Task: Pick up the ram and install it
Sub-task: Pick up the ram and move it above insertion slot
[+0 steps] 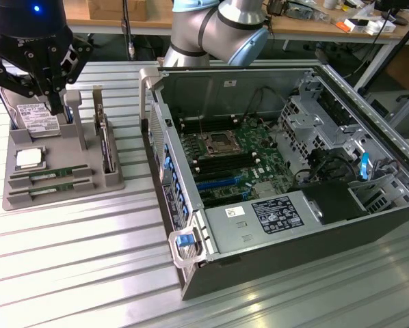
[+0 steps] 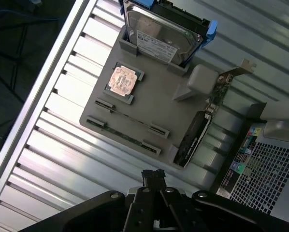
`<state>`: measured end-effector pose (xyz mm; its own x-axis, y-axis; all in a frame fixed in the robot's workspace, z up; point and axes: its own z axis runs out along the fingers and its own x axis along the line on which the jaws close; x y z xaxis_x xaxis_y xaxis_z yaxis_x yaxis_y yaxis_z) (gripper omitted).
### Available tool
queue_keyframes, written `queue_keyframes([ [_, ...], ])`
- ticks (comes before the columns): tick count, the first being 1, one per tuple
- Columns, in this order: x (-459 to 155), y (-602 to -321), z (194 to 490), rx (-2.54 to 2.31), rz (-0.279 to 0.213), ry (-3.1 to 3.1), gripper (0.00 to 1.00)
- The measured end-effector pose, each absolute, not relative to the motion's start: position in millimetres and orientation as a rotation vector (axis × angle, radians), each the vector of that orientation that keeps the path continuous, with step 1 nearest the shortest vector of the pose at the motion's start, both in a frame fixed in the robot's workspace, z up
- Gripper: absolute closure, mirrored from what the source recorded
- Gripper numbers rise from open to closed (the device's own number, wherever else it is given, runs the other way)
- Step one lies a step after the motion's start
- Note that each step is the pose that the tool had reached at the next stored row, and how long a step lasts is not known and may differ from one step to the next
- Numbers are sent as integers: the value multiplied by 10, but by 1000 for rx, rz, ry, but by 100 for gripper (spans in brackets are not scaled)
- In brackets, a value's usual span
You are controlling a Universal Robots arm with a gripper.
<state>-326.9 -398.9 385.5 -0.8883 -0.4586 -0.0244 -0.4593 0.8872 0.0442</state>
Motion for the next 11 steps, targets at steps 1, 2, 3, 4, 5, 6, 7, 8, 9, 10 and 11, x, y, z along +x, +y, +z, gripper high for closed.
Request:
queue_keyframes([
  [1, -3269, -3990, 3855, -750, 76, 3036, 89],
  [2, -3269, -3989, 3855, -769, 76, 3032, 89],
  [3, -3269, -3989, 3855, -780, 77, 3029, 89],
  [4, -3269, -3989, 3855, -792, 77, 3026, 89],
  [5, -3269, -3990, 3855, -798, 77, 3025, 89],
  [6, -3269, -3989, 3855, -805, 77, 3023, 89],
  [7, -3269, -3989, 3855, -818, 77, 3020, 89],
  [8, -3269, -3989, 3855, -830, 77, 3017, 89],
  [9, -3269, -3989, 3855, -848, 77, 3012, 89],
  [10, -3269, -3990, 3855, -865, 77, 3008, 89],
  [11, -3269, -3989, 3855, -880, 77, 3003, 89],
])
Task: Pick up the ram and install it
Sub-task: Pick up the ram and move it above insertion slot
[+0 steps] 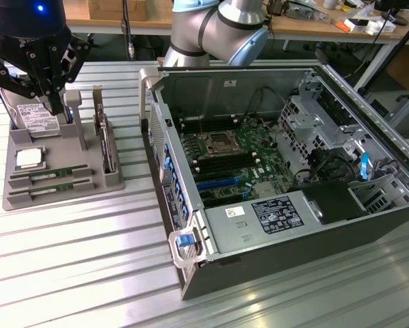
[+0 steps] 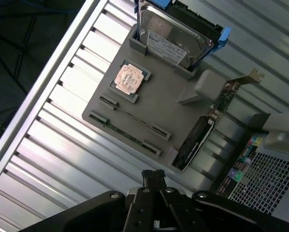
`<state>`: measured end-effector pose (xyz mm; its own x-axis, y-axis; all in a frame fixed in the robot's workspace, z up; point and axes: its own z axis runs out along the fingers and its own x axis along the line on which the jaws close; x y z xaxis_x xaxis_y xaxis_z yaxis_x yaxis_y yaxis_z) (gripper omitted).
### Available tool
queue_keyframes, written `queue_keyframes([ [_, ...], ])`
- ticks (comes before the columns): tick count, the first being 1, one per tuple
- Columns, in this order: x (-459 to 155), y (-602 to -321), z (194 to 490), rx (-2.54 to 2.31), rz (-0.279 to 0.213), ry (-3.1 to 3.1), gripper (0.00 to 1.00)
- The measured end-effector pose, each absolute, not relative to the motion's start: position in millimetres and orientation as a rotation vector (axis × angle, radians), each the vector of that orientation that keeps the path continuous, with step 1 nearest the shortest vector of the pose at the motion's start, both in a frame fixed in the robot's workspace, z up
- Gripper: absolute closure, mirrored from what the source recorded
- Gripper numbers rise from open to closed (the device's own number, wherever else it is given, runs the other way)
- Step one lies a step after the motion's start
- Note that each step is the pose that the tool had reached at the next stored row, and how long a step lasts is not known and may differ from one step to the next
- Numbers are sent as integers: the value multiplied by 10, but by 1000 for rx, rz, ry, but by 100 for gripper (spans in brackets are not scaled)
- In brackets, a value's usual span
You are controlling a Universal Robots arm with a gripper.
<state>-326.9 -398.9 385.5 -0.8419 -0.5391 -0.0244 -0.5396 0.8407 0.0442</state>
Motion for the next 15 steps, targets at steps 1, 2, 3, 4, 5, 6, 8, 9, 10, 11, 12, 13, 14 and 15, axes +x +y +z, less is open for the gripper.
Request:
queue_keyframes([
  [1, -3269, -3989, 3855, -899, 77, 2998, 89],
  [2, -3269, -3989, 3855, -916, 77, 2993, 89],
  [3, -3269, -3989, 3855, -928, 77, 2990, 89],
  [4, -3269, -3989, 3855, -945, 77, 2985, 89],
  [5, -3269, -3990, 3855, -950, 77, 2983, 89],
  [6, -3269, -3989, 3855, -960, 77, 2980, 89],
  [8, -3269, -3989, 3855, -1004, 77, 2967, 89],
  [9, -3269, -3990, 3855, -1019, 77, 2962, 89],
  [10, -3269, -3990, 3855, -1028, 77, 2959, 89],
  [11, -3269, -3990, 3855, -1038, 77, 2955, 89],
  [12, -3269, -3989, 3855, -1052, 77, 2951, 89],
  [13, -3269, -3989, 3855, -1073, 77, 2944, 89],
  [14, -3269, -3989, 3855, -1098, 77, 2935, 89],
  [15, -3269, -3990, 3855, -1111, 77, 2930, 89],
])
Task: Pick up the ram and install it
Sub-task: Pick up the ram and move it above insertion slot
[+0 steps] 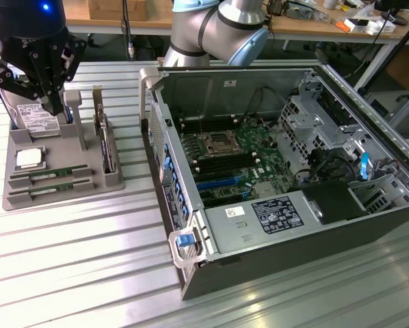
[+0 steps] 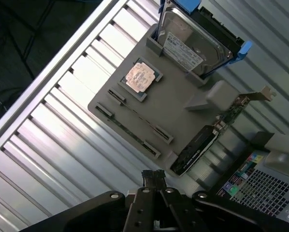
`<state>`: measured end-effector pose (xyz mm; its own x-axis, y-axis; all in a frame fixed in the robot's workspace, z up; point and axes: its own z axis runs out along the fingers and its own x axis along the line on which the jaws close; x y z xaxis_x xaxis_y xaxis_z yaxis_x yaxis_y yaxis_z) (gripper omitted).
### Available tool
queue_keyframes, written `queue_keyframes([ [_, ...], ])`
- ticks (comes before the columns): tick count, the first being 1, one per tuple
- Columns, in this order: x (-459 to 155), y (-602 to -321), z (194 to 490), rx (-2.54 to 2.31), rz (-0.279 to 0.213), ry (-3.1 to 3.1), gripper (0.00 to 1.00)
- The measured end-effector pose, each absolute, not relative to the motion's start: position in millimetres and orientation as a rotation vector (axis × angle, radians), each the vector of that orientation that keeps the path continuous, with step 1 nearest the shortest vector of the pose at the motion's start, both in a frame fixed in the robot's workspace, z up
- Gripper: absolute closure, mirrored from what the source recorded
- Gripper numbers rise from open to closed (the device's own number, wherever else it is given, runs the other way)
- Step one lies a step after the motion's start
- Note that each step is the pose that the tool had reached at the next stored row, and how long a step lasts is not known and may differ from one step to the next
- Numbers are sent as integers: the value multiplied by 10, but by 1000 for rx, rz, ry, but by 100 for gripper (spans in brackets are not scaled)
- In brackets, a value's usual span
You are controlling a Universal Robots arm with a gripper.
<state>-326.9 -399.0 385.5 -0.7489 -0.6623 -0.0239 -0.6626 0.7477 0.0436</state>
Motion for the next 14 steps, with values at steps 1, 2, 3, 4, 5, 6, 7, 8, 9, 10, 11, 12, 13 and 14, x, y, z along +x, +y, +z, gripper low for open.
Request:
queue_keyframes([
  [1, -3269, -3989, 3855, -1129, 77, 2924, 89],
  [2, -3269, -3989, 3855, -1142, 77, 2919, 89],
  [3, -3269, -3989, 3855, -1156, 77, 2914, 89],
  [4, -3269, -3989, 3855, -1164, 77, 2910, 89],
  [5, -3269, -3989, 3855, -1178, 77, 2905, 89],
  [6, -3269, -3990, 3855, -1198, 77, 2897, 89],
  [7, -3269, -3989, 3855, -1211, 78, 2892, 89],
  [8, -3269, -3989, 3855, -1227, 78, 2886, 89],
  [9, -3269, -3989, 3855, -1241, 78, 2880, 89],
  [10, -3269, -3989, 3855, -1257, 78, 2873, 89],
  [11, -3269, -3989, 3855, -1271, 78, 2868, 89],
  [12, -3269, -3989, 3855, -1278, 78, 2864, 89],
  [13, -3270, -3989, 3855, -1290, 78, 2859, 89],
  [14, -3269, -3989, 3855, -1310, 78, 2851, 89],
])
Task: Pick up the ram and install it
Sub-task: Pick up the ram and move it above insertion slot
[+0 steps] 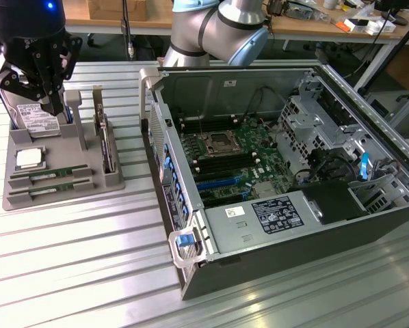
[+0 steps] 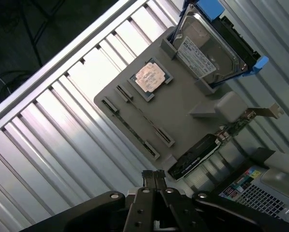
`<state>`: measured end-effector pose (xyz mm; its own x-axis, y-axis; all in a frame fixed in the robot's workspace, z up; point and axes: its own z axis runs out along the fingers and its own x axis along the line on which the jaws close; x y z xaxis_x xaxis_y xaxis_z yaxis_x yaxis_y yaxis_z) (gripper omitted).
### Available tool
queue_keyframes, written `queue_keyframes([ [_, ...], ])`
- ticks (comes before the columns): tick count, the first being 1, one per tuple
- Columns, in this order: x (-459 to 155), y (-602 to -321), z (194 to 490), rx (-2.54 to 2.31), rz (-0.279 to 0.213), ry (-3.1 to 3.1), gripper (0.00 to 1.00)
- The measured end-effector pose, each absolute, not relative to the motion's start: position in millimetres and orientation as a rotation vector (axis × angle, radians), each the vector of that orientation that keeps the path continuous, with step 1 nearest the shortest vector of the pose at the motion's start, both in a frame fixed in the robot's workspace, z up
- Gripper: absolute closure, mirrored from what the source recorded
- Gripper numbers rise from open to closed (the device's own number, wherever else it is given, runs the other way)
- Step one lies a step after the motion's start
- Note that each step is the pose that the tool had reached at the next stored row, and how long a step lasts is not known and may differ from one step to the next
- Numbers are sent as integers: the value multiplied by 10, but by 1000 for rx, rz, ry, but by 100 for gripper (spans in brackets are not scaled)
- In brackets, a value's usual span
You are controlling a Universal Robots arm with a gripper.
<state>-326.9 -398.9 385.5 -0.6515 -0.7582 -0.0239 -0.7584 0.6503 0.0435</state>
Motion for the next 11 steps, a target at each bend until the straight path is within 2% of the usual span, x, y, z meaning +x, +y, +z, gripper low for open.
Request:
queue_keyframes([
  [11, -3269, -3989, 3855, -1408, 78, 2805, 89],
])
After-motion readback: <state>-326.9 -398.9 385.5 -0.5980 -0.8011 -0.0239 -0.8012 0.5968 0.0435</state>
